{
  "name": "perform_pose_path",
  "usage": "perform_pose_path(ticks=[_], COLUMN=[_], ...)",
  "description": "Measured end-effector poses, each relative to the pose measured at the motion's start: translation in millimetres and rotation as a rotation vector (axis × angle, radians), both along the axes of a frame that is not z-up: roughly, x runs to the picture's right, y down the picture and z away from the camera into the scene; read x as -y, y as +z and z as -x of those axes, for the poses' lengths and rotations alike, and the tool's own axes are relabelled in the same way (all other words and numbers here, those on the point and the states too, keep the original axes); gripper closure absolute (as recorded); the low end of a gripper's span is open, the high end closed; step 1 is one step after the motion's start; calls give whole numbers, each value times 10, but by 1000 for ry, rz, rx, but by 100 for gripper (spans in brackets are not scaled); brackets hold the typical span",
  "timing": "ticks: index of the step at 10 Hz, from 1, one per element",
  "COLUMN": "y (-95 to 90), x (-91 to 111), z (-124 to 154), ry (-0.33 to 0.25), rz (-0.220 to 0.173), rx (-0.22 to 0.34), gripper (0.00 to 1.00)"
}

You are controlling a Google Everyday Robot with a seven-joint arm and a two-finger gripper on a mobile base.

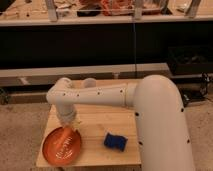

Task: Place the pepper in the ceramic bowl

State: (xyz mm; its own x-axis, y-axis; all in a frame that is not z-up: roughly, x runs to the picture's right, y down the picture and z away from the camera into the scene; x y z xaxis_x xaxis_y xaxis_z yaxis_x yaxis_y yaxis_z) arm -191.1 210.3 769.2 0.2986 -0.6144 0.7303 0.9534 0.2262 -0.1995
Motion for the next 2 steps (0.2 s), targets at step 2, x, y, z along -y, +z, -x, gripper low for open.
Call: perform_pose_path(ticks=[2], y=[-4], x=[-14], z=[6], ry=[-3], rz=[-1], rx=[2], gripper=[20])
